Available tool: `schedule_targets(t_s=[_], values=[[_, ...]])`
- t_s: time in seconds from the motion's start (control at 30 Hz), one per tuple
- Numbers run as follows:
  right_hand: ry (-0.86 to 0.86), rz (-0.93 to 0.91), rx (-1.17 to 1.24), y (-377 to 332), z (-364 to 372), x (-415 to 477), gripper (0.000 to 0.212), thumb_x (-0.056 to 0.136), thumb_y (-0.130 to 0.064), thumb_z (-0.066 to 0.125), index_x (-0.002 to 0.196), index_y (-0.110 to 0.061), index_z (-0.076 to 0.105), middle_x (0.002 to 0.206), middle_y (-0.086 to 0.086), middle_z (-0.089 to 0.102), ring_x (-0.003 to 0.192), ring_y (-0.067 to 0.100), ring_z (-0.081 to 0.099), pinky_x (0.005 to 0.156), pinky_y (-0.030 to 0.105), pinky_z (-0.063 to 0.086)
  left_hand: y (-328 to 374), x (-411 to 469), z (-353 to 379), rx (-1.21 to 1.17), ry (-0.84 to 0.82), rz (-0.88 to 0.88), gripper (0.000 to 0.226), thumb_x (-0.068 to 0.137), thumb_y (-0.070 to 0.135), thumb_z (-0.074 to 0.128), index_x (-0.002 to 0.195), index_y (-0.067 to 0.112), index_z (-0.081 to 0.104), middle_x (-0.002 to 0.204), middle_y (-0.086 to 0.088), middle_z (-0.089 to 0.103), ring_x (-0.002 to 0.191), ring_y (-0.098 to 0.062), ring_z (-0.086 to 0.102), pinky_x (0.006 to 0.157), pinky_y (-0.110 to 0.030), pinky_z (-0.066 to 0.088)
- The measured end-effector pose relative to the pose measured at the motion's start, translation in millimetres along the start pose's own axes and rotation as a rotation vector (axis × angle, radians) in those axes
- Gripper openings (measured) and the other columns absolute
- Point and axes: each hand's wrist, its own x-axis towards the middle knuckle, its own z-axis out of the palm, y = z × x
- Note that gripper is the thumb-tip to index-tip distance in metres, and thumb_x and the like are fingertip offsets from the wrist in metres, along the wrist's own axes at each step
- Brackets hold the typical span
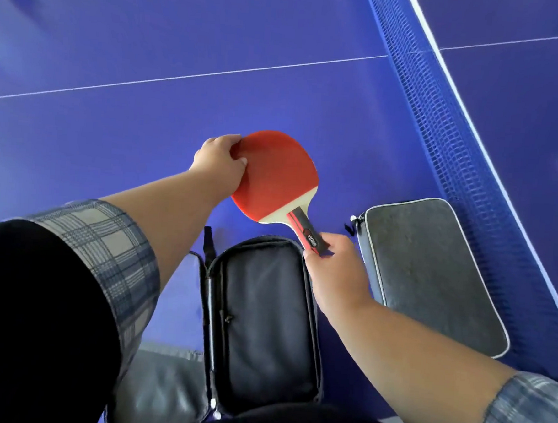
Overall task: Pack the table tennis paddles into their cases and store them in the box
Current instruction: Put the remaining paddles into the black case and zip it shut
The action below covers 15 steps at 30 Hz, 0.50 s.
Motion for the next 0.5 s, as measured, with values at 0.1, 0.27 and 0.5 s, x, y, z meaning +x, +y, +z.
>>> schedule_targets(t_s=[0.1,0.27,0.5], values=[[-0.135,-0.043,-0.08,1,4,-31,0.023,0.083,-0.027,0.072,0.101,-0.029,0.057,0.086,-0.01,0.066,0.065,-0.001,0.061,0.048,0.011,0.039,-9,-24,-17,-0.022,0.005,0.033,0.049,0.091,0.024,0.058,0.14,0.026,0.051,0.143,-0.005,0.049,0.129,-0.028,0.048,0.105,-0.039,0.041],[-0.214,-0.044,-0.267,22,16,-85,0.025,0.08,-0.033,0.071,0.097,-0.038,0.053,0.088,-0.012,0.063,0.076,0.005,0.062,0.06,0.025,0.05,-31,-75,-14,-0.02,-0.098,0.117,0.049,0.09,0.025,0.057,0.139,0.027,0.052,0.142,-0.003,0.05,0.13,-0.027,0.046,0.107,-0.042,0.04],[-0.244,0.043,-0.453,58,27,-138,0.028,0.08,-0.036,0.074,0.099,-0.026,0.055,0.087,-0.01,0.062,0.074,0.006,0.06,0.059,0.024,0.045,-61,-127,9,0.075,-0.268,0.168,0.053,0.091,0.026,0.053,0.143,0.032,0.046,0.143,-0.003,0.045,0.133,-0.031,0.04,0.107,-0.045,0.038]])
